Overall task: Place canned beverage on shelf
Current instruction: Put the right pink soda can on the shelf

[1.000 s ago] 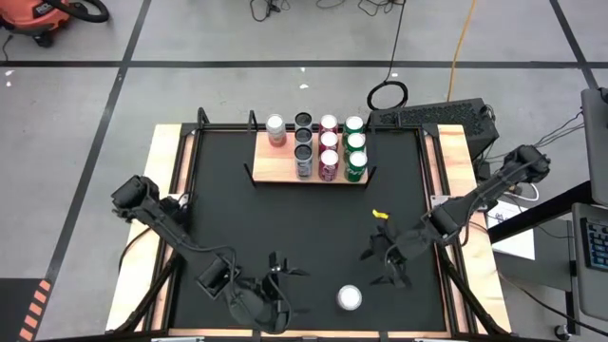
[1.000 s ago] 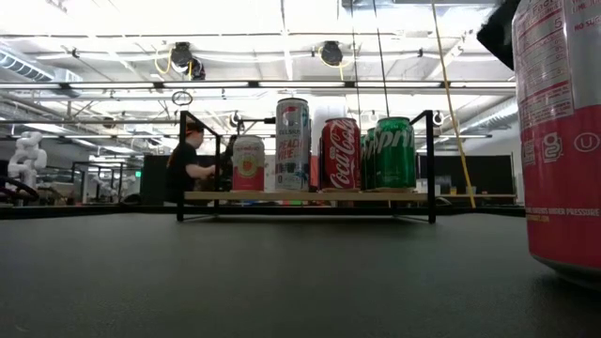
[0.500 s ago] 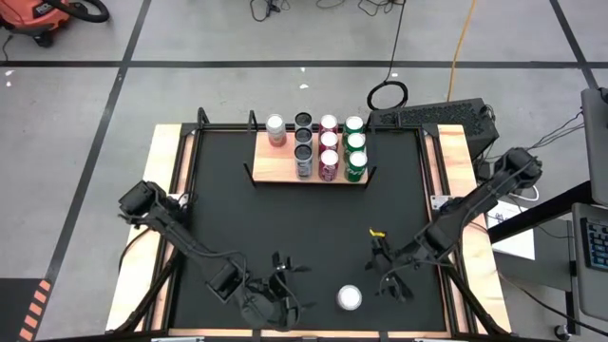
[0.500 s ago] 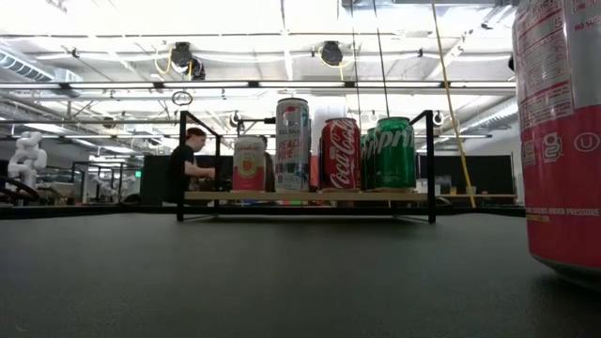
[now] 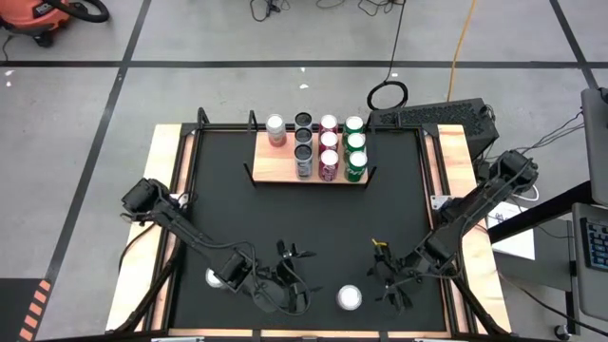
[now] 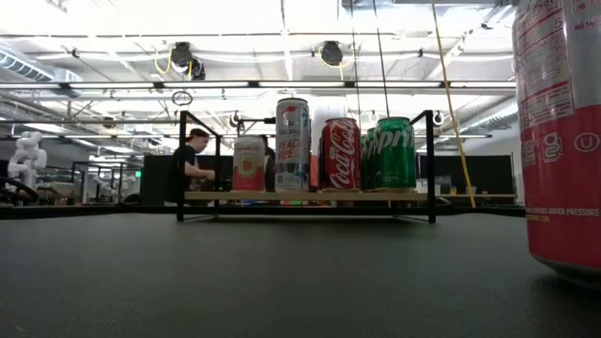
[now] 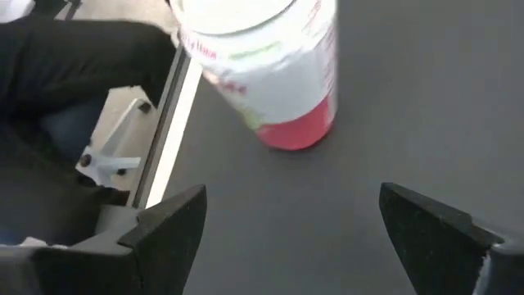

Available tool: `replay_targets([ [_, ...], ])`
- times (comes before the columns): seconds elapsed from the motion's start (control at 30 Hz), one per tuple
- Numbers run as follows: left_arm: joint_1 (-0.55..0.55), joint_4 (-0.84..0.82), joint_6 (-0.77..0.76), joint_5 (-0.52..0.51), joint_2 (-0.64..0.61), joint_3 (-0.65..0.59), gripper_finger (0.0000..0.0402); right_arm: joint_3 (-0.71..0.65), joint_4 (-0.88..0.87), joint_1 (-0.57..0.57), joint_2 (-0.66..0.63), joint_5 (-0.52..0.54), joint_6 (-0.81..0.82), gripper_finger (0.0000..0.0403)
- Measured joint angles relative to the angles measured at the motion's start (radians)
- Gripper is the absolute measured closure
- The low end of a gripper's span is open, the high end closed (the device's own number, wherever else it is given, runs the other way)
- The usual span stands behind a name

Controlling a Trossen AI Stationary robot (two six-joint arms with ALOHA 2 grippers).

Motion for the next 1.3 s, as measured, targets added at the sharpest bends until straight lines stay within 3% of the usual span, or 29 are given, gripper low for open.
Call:
replay_targets([
  [0.67,0.005,0.0,0.025,0.013,0.0,0.0,0.0007,0.0,0.447,0.103,0.222,-0.008,0.143,0.0064],
  [1.3,0.004,0.001,0.022,0.013,0.0,-0.001,0.0007,0.001,0.67,0.094,0.336,0.095,0.066,0.0064],
])
